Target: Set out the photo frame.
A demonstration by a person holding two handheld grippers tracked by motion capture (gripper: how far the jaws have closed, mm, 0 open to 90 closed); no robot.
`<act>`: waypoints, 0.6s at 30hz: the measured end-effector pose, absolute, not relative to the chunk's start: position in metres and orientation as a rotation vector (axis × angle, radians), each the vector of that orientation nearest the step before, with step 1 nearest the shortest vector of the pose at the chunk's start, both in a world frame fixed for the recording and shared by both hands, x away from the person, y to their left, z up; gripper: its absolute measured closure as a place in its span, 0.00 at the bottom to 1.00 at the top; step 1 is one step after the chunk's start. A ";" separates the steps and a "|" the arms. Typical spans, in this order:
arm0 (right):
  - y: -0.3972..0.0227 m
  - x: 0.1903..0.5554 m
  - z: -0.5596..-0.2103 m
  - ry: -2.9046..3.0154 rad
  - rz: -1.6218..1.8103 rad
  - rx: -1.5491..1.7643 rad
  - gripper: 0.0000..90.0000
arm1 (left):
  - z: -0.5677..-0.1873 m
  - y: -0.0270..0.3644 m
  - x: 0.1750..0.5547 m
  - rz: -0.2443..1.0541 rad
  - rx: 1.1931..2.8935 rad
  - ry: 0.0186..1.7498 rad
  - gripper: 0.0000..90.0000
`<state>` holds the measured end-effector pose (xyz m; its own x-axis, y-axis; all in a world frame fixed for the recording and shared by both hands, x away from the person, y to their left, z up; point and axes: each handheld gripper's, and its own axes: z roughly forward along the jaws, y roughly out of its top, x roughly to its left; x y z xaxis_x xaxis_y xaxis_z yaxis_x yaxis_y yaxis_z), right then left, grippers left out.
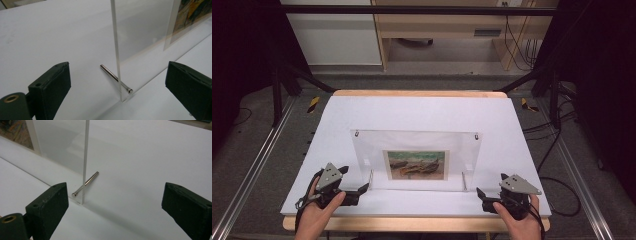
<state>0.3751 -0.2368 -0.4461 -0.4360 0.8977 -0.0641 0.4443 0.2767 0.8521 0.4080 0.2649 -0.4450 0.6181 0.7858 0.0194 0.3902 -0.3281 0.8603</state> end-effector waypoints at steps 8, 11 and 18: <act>-0.253 0.370 -0.447 1.952 1.071 1.256 0.09 | -0.444 0.276 0.409 0.594 1.926 0.953 0.07; -0.260 0.368 -0.447 1.935 1.069 1.281 0.09 | -0.444 0.282 0.410 0.602 1.914 0.970 0.07; -0.274 0.369 -0.449 1.882 1.052 1.338 0.10 | -0.444 0.293 0.413 0.631 1.886 1.016 0.07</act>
<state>0.3687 -0.2741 -0.4487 -0.3162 0.9484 -0.0228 0.4772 0.1798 0.8602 0.4126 0.2933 -0.4441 0.5369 0.8433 0.0262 0.3978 -0.2804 0.8735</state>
